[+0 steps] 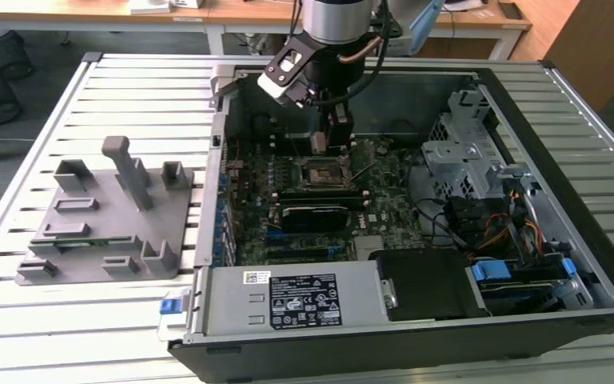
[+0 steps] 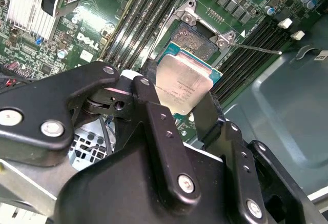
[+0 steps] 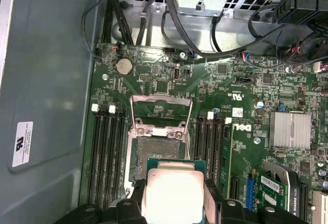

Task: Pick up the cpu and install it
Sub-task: 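Place the cpu into insertion slot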

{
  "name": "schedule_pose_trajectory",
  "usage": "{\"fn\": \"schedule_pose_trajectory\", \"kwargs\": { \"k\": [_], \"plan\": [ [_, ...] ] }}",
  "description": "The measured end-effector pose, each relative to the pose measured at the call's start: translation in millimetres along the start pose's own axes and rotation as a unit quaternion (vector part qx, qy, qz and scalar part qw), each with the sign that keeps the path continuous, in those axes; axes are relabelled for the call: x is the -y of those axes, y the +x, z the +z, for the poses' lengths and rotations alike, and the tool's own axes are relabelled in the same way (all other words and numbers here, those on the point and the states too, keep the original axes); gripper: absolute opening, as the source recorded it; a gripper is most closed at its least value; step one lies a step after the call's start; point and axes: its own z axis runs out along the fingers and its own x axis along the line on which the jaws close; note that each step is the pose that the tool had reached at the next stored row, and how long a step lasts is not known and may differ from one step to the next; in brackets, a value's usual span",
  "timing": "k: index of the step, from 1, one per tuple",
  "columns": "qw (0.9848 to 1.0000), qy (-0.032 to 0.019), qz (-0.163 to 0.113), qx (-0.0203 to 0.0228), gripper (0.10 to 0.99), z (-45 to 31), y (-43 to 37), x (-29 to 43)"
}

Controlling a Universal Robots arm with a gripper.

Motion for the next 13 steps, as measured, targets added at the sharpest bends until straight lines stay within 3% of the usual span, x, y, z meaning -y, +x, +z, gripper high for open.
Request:
{"fn": "schedule_pose_trajectory", "kwargs": {
  "k": [13],
  "plan": [
    [1.0,0.0,0.0,0.0,0.533,6.2,0.2,0.2]
  ]
}}
